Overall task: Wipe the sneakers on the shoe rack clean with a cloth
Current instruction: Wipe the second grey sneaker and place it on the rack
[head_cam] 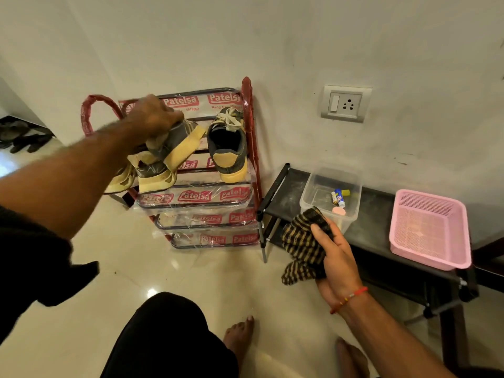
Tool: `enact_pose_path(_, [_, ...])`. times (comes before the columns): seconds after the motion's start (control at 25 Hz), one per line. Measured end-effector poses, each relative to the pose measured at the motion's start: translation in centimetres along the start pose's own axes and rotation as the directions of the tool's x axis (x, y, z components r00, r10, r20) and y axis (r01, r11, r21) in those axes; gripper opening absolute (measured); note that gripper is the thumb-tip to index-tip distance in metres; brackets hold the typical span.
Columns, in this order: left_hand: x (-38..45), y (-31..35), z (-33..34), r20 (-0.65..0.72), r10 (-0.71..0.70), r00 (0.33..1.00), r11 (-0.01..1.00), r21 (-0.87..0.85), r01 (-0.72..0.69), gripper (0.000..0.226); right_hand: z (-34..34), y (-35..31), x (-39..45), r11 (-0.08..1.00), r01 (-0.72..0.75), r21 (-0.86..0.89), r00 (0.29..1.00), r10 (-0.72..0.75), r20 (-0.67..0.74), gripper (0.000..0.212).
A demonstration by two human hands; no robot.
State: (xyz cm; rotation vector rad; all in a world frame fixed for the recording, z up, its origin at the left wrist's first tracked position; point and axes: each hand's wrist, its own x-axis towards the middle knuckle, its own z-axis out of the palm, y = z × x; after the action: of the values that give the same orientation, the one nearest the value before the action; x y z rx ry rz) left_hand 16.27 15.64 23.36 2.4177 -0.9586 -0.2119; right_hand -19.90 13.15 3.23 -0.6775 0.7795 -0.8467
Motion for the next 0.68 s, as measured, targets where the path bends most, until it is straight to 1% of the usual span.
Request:
enact_pose_path(0.16, [-7.9, 3.2, -3.9, -0.063, -0.013, 0.998, 1.0, 0.023, 0.015, 0.045, 0.3, -0.8, -0.7, 0.986, -0.019, 0.167, 0.998, 0.01, 0.057, 0.031])
enact_pose_path(0.24, [-12.6, 4.5, -4.8, -0.065, 0.011, 0.998, 1.0, 0.027, -0.009, 0.042, 0.2, -1.1, -1.0, 0.978, -0.026, 0.208, 0.999, 0.016, 0.05, 0.031])
enact_pose_path(0.32, [-17.3, 5.5, -4.7, -0.014, 0.046, 0.999, 0.999, -0.02, -0.046, 0.032, -0.2, -1.3, -1.0, 0.977, -0.029, 0.209, 1.0, 0.026, 0.014, 0.034])
enact_pose_path(0.4, [-21.2, 6.1, -3.5, 0.08, 0.068, 0.994, 0.991, -0.123, -0.058, 0.025, -1.1, -1.8, -0.9, 0.983, -0.029, 0.184, 0.999, 0.036, -0.034, 0.039])
enact_pose_path(0.48, [-23.8, 6.3, -0.9, 0.232, 0.066, 0.97, 0.97, -0.242, -0.008, 0.026, -2.3, -2.7, -0.8, 0.981, -0.003, 0.194, 0.999, 0.012, -0.047, 0.043])
enact_pose_path(0.56, [-24.8, 5.9, 3.1, 0.407, 0.035, 0.913, 0.924, -0.361, 0.126, 0.029, -3.7, -4.1, -0.6, 0.965, 0.051, 0.258, 0.998, -0.039, -0.051, 0.046])
enact_pose_path(0.6, [-24.7, 5.5, 5.3, 0.486, 0.013, 0.874, 0.878, -0.424, 0.223, 0.028, -4.5, -4.9, -0.5, 0.948, 0.081, 0.307, 0.997, -0.073, -0.038, 0.047])
enact_pose_path(0.68, [-24.0, 4.6, 9.9, 0.617, 0.012, 0.787, 0.744, -0.531, 0.405, 0.026, -6.1, -6.3, -0.4, 0.921, 0.149, 0.361, 0.987, -0.162, 0.005, 0.046])
